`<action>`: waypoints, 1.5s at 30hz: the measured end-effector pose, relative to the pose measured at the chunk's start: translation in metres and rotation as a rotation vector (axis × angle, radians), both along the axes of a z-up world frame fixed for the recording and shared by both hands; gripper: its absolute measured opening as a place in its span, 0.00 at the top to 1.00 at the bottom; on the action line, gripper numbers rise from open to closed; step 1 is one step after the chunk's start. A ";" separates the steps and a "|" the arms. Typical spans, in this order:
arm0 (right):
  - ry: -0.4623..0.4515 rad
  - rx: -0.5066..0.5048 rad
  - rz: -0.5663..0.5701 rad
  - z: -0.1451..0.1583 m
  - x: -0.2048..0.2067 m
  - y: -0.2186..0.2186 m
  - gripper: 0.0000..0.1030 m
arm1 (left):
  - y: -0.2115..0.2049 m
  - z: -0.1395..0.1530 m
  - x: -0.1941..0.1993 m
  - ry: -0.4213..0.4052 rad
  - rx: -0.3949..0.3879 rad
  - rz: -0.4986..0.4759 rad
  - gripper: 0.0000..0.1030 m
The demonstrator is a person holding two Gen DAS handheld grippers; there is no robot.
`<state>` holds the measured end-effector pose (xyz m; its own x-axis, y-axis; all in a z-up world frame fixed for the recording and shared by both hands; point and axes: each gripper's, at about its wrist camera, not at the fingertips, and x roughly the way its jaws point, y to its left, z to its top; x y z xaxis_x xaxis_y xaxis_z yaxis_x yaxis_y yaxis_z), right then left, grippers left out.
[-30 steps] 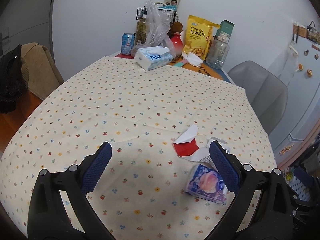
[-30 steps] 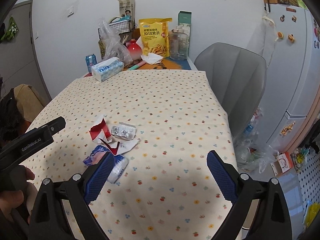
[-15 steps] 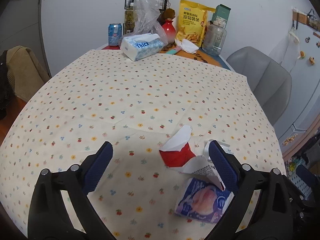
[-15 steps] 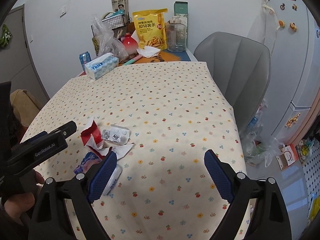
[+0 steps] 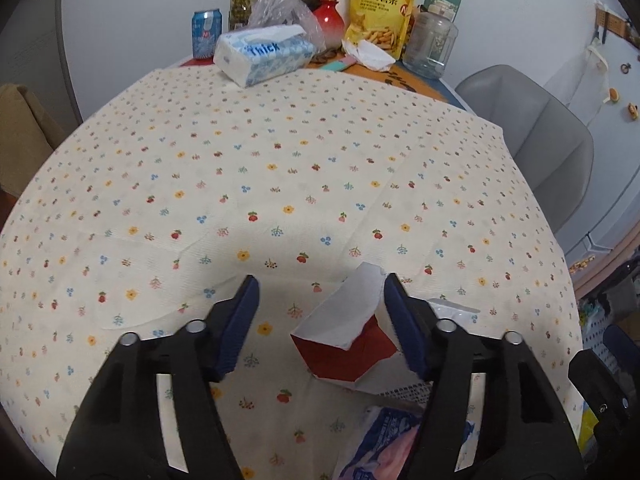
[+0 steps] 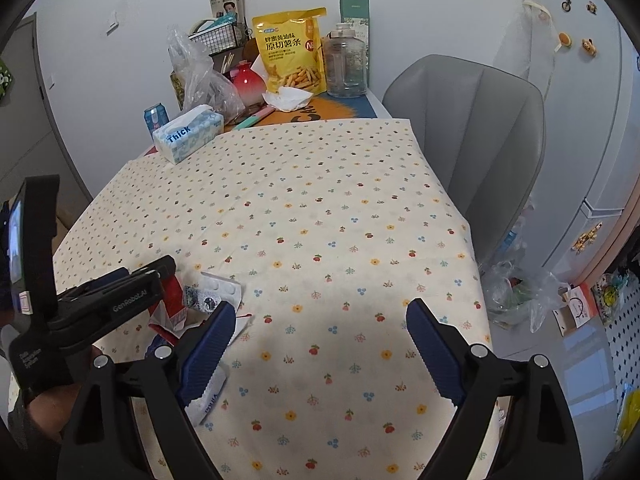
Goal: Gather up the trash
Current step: 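Grasp the red-and-white paper wrapper with the left gripper while the right gripper grasps the foil blister pack, then carry the wrapper and blister pack over the beige bin with both grippers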
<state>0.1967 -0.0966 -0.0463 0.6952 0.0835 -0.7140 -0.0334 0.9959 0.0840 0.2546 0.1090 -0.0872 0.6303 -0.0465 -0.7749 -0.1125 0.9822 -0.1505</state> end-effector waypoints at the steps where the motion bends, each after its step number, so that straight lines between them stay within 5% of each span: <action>1: 0.004 -0.003 0.005 -0.001 0.003 0.003 0.18 | 0.001 -0.002 0.001 0.010 -0.006 0.000 0.67; 2: 0.006 -0.007 0.006 -0.002 0.004 0.005 0.18 | 0.003 -0.004 0.002 0.024 -0.010 0.000 0.80; 5: 0.020 -0.015 0.027 -0.006 0.010 0.014 0.22 | 0.011 -0.003 -0.002 0.016 -0.006 0.018 0.93; 18: 0.066 -0.064 0.130 -0.016 0.025 0.079 0.32 | 0.080 0.013 -0.022 -0.039 -0.025 0.113 0.94; 27: 0.129 -0.145 0.091 -0.037 0.049 0.114 0.33 | 0.131 0.002 -0.027 -0.034 -0.073 0.157 0.94; 31: 0.185 -0.142 0.060 -0.046 0.057 0.113 0.61 | 0.135 -0.002 -0.026 -0.029 -0.089 0.154 0.94; 45: 0.104 -0.114 0.114 -0.017 0.037 0.126 0.61 | 0.123 0.007 -0.036 -0.036 -0.046 0.158 0.94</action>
